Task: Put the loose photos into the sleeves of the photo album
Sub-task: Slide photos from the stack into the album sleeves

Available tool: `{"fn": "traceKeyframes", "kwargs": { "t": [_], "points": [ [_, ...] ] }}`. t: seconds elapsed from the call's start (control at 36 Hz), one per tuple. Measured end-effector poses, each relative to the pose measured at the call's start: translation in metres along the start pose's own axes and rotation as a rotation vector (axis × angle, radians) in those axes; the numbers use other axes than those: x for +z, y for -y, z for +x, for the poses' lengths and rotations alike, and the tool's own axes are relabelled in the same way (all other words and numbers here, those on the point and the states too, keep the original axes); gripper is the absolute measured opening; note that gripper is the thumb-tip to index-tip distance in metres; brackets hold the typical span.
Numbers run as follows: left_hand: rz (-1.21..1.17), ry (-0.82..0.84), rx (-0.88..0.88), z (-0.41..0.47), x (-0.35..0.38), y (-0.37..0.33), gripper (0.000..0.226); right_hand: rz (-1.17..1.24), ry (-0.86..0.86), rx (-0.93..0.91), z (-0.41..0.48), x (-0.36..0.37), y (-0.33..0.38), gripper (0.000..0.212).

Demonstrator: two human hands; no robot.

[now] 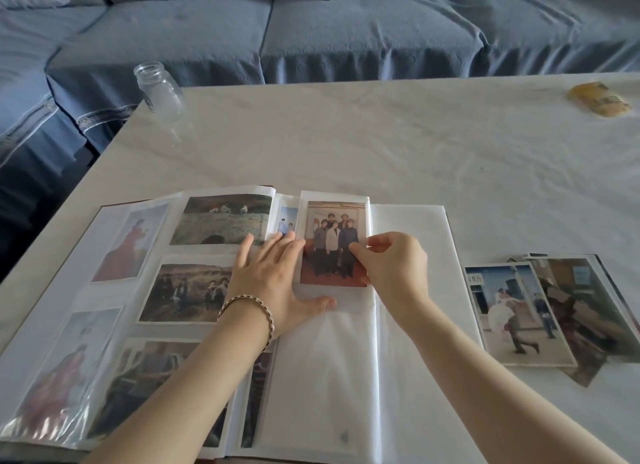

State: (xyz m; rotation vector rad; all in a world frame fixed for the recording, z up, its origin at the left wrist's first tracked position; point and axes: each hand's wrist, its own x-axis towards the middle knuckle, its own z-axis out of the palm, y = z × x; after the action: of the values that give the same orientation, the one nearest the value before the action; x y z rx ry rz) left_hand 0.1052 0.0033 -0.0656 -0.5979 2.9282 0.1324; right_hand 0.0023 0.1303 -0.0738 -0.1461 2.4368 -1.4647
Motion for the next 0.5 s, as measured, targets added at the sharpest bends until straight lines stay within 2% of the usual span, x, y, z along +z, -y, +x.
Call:
{"fn": "traceKeyframes", "kwargs": {
  "t": [0.08, 0.17, 0.25, 0.5],
  "points": [
    [-0.004, -0.002, 0.004, 0.0004, -0.0011, -0.0003, 0.1, 0.052, -0.003, 0.016, -0.0012, -0.0027, 0.0005, 0.012],
    [-0.006, 0.001, 0.001, 0.0003, -0.0014, -0.0005, 0.1, 0.088, -0.01, 0.03, -0.0021, -0.0045, 0.0004, 0.023],
    [-0.012, -0.003, -0.001, 0.0003, -0.0007, -0.0003, 0.1, 0.082, -0.013, 0.031, -0.0022, -0.0045, 0.0007, 0.024],
    [-0.012, 0.013, -0.008, 0.0003, -0.0015, -0.0011, 0.098, -0.089, -0.021, -0.03, -0.0008, -0.0047, 0.0047, 0.022]
  ]
}}
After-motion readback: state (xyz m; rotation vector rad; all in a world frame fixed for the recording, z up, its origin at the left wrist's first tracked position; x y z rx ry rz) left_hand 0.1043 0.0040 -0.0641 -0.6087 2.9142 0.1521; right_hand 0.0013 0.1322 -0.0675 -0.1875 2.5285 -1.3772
